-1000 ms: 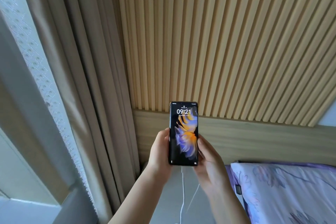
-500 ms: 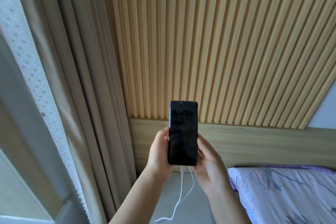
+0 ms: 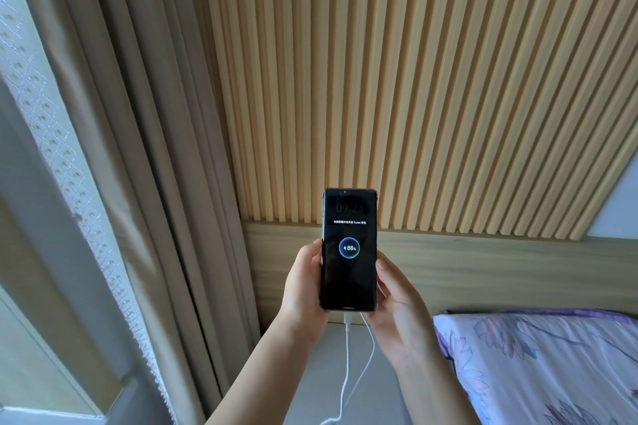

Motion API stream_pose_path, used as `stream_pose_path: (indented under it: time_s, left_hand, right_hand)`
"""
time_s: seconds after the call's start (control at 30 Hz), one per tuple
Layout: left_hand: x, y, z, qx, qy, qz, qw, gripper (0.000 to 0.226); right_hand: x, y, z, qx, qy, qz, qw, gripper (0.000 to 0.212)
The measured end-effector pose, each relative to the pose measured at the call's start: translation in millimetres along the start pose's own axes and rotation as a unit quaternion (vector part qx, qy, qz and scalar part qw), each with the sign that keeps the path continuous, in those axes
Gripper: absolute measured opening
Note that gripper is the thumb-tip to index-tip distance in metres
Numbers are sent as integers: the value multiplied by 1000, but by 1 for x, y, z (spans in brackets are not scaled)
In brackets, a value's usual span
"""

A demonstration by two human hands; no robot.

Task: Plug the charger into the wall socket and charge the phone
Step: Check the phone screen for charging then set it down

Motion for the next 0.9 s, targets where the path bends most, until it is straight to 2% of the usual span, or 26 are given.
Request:
stream_pose_path:
  time_s: [0.67,0.8,0.9]
  left_hand:
    - [2,23,18,-12,0,-37,999,43]
    - [-4,35,25,-20,-34,-35,999,38]
    - [-18,52,30,-41,-76,-39,996,35]
  right_hand:
    - [-31,-6,11,27,-11,10,1000,36]
    - [-41,-18,16,49,8,1,999,33]
    - [-56,-37,19,86,-11,19,996,33]
Point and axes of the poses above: each hand's wrist, its own z-axis towards the middle knuckle, its own x-axis out of the palm, y = z × x, the point moved 7 cm from there along z, towards the middle knuckle, and after that the axes turned 3 degrees about -x, right-handed, at the moved point
